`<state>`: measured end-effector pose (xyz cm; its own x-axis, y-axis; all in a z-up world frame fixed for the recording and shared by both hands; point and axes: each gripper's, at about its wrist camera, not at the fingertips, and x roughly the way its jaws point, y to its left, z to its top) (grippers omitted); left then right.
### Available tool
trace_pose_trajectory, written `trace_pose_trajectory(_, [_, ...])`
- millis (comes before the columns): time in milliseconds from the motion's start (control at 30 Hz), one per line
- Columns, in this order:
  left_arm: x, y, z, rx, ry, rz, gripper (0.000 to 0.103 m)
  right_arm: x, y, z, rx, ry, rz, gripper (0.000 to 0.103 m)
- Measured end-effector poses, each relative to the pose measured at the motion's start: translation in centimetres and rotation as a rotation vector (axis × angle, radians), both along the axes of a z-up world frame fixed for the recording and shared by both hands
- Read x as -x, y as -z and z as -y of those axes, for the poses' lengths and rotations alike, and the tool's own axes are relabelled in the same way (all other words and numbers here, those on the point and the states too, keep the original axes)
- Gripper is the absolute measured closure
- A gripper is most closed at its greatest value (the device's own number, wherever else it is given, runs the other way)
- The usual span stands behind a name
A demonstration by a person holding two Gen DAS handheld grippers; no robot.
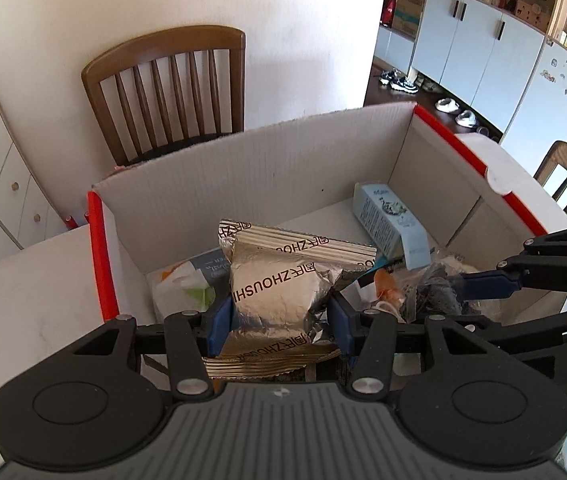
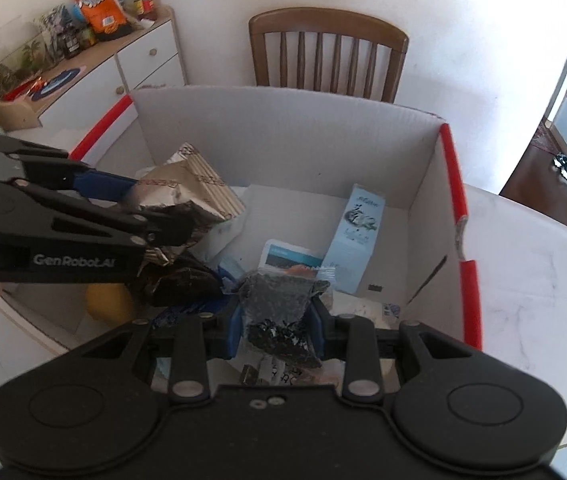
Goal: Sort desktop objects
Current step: 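Lower the foil bag into the box with the left tool while the right tool releases its bag, then lift both open tools up out of the red box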
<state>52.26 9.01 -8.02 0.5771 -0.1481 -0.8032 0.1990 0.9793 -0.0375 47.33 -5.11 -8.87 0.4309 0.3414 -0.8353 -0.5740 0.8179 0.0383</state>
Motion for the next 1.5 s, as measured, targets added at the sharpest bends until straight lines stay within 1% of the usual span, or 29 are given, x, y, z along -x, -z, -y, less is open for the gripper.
trace_pose_trajectory(133, [-0.2,0.5,0.1,0.003,0.010,-0.020,0.053,-0.1,0.6,-0.1,0.020,0.002,-0.014,0.071])
trace_pose_trajectory(267, [-0.2,1.1,0.3,-0.002,0.014,-0.046,0.053,-0.5,1.0,0.0,0.015,0.018,-0.035,0.071])
trace_pose_trajectory(333, [-0.1,1.3,0.6,-0.023,0.026,-0.049,0.053,-0.5,1.1,0.0,0.015,0.019,-0.041,0.070])
trace_pose_trajectory(433, [-0.1,1.3,0.8,-0.028,0.027,-0.053,0.053,-0.6,1.0,0.0,0.011,0.021,-0.053,0.067])
trace_pose_trajectory(533, [-0.1,1.1,0.8,-0.024,0.020,-0.057,0.052,-0.5,0.9,0.1,0.010,0.020,-0.055,0.068])
trace_pose_trajectory(667, [0.0,0.9,1.0,-0.035,0.025,-0.054,0.051,-0.5,0.7,0.3,0.002,0.021,-0.064,0.065])
trace_pose_trajectory(767, [0.1,0.4,1.0,-0.020,0.015,-0.046,0.047,-0.3,0.5,0.7,-0.001,0.031,-0.055,0.057])
trace_pose_trajectory(833, [0.3,0.1,0.8,0.007,0.013,-0.040,0.037,-0.2,0.3,0.9,-0.009,0.033,-0.050,0.056])
trace_pose_trajectory(900, [0.5,-0.4,0.8,0.010,0.008,-0.023,0.033,0.1,0.1,0.9,-0.007,0.031,-0.034,0.054])
trace_pose_trajectory(1033, [1.0,-1.5,0.9,0.021,0.005,0.001,0.032,0.7,-0.7,1.1,-0.009,0.023,-0.012,0.054])
trace_pose_trajectory(1500, [3.9,-4.8,1.5,0.003,0.006,0.070,0.032,2.2,-3.8,1.9,-0.038,0.036,0.030,0.054])
